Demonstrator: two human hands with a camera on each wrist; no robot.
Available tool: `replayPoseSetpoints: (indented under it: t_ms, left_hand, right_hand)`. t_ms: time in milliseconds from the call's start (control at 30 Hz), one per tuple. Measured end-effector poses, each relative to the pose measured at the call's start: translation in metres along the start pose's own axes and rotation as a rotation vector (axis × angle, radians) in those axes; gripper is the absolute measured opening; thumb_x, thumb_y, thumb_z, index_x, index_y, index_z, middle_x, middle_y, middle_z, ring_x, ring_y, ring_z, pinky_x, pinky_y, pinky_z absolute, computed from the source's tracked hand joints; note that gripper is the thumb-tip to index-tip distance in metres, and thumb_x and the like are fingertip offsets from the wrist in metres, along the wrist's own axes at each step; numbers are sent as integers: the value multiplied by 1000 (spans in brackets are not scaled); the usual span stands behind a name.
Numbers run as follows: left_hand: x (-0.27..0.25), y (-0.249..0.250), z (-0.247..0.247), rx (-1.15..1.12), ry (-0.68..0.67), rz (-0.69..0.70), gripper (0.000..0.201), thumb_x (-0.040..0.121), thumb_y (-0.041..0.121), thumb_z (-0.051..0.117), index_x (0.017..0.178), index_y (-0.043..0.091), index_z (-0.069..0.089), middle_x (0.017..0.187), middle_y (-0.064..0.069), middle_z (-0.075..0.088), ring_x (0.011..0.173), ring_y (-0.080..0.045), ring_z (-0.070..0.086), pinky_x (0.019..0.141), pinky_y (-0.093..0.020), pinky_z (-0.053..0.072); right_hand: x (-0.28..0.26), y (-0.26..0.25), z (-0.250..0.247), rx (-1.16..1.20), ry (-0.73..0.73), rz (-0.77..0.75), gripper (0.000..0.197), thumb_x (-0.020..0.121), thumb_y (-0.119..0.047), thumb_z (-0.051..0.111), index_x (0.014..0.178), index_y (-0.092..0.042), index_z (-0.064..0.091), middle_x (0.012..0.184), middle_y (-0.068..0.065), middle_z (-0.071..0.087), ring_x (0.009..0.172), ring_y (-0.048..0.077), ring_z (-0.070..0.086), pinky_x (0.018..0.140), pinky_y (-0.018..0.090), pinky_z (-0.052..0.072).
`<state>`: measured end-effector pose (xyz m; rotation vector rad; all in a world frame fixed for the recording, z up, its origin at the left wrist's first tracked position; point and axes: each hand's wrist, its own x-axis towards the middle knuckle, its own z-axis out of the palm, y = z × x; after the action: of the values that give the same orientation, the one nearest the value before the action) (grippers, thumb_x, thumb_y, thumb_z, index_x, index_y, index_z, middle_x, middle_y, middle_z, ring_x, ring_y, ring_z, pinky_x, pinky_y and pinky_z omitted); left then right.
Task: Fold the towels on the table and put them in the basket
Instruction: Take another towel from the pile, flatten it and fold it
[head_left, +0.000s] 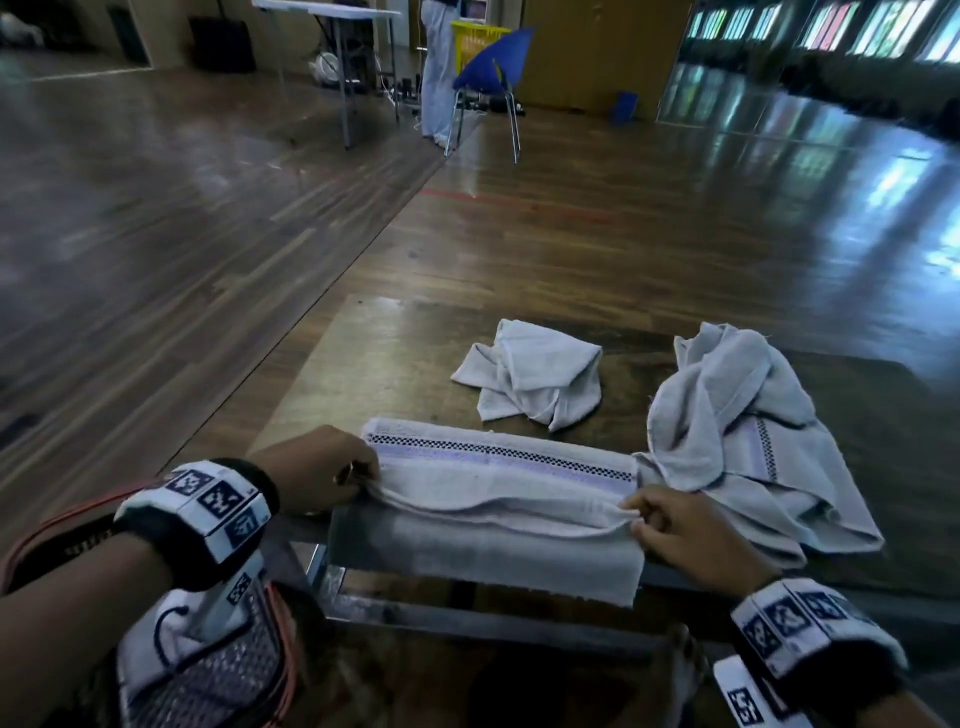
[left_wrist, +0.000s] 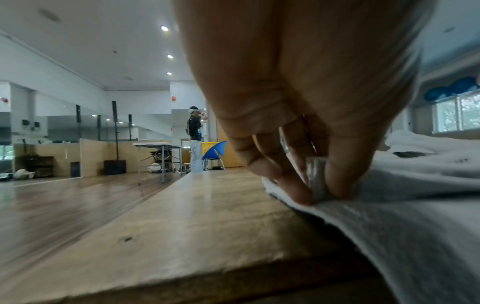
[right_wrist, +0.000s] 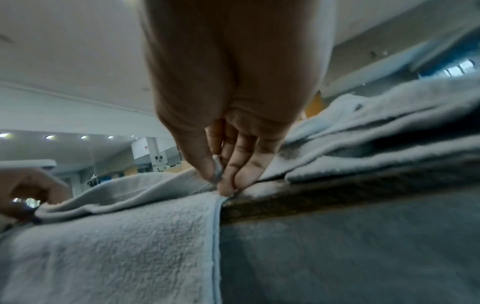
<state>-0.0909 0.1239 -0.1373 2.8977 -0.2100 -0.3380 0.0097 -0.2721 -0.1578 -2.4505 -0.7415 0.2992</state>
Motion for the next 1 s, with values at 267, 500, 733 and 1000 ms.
replayPoseSetpoints:
  t_ms: [267,500,733,1000]
  left_hand:
    - [21,-14,5,-9,227,-150,19,83,17,62,98,26,71,99,5,71,82,-10,59,73,-21,43]
    - [18,-12,-11,-59,699,-19,12,78,10,71,89,14,73,83,-1,73,69,-18,65,62,-25,48]
    - [-20,-6,-3,11,522,76,12,79,23,71,91,23,74,89,6,72,75,-12,65,66,-28,53]
    - [-45,-2,23,65,424,15,23,77,18,74,98,27,73,100,8,73,85,-11,69,74,-25,45]
  right_hand:
    - [44,5,7,-132,156,-108,26,76,-4,68,74,-28,58,71,-5,63,64,10,60,61,25,47]
    - [58,-4,-7,-122,443,-126,14,75,-1,65,77,-14,60,73,1,63,62,15,56,55,25,45]
    - [19,-9,-7,-161,295,-240,19,72,0,69,80,-15,60,77,-2,55,68,13,54,60,32,50]
    - [2,5,9,-163,93,-215,14,82,-12,67,94,-20,69,93,-8,64,89,8,60,80,24,48]
